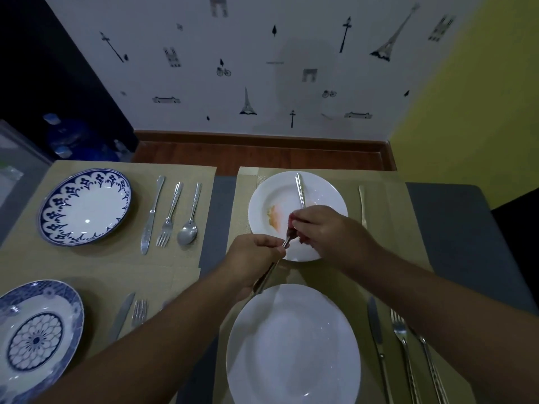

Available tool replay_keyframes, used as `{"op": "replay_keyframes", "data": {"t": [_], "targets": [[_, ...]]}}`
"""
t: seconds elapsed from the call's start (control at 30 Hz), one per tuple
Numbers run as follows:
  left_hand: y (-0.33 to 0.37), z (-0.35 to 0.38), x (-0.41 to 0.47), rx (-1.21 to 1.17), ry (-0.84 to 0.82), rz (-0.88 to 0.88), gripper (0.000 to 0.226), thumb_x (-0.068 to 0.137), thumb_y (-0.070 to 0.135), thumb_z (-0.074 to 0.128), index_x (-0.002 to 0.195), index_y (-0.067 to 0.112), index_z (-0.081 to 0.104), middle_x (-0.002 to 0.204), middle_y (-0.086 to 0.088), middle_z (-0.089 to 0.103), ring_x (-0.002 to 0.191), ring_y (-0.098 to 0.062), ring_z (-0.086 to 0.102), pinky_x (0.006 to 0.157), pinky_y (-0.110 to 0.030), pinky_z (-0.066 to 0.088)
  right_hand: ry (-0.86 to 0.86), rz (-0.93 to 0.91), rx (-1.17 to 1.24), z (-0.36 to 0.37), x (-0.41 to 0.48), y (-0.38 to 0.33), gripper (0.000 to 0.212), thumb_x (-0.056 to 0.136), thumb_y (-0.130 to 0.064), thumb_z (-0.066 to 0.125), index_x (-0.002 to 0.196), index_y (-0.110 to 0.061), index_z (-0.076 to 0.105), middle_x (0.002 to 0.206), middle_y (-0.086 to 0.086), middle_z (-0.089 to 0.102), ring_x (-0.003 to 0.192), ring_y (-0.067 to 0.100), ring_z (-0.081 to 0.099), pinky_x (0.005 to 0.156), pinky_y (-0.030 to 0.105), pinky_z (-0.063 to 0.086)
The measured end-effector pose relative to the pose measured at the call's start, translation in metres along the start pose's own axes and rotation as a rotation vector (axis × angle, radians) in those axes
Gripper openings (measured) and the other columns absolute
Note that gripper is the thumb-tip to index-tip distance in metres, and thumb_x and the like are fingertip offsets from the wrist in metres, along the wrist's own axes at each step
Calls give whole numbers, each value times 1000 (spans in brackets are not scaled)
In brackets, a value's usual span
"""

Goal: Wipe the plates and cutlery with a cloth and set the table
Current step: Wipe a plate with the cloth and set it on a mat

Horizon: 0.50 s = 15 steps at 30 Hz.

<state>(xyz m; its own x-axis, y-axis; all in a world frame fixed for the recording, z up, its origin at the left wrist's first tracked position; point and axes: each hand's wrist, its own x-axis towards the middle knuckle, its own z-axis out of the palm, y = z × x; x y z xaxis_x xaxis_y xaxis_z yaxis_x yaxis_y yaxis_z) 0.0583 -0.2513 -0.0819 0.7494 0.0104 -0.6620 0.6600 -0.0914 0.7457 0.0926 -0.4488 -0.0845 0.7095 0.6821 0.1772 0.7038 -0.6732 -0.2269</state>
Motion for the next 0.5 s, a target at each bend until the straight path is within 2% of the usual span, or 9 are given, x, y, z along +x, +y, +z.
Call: {"op": "replay_keyframes", "data": {"t": [0.13, 0.23, 0.4, 0.5], "targets": [[2, -2, -4, -3, -28, 20, 11, 85, 9, 76, 83, 19, 81, 96, -12, 75, 85, -25, 70, 72, -31, 58, 13, 52, -61, -4, 5, 16, 42, 74, -3, 79, 115, -3, 71, 118, 14, 68, 102, 31, 66, 86, 39, 58], [9, -4, -5, 40, -45, 38, 8, 85, 10, 77, 87, 17, 80, 96, -11, 75, 86, -26, 68, 75, -34, 59, 30, 173, -60, -10, 6, 34, 38, 74, 0, 78, 112, -5, 72, 115, 12, 71, 97, 31, 67, 85, 41, 58], [17, -5, 1, 177, -47, 143, 12, 87, 13, 75, 85, 25, 76, 94, -7, 73, 87, -23, 68, 71, -29, 54, 36, 268, 21, -16, -13, 39, 37, 80, 1, 74, 116, -3, 71, 119, 13, 69, 95, 27, 70, 85, 40, 59], [25, 4, 2, 362, -67, 208, 11, 90, 14, 71, 92, 24, 72, 100, -3, 71, 79, -17, 64, 61, -20, 50, 54, 291, 69, -21, -24, 31, 36, 82, 0, 74, 117, -4, 71, 118, 12, 70, 90, 23, 71, 84, 38, 59]]}}
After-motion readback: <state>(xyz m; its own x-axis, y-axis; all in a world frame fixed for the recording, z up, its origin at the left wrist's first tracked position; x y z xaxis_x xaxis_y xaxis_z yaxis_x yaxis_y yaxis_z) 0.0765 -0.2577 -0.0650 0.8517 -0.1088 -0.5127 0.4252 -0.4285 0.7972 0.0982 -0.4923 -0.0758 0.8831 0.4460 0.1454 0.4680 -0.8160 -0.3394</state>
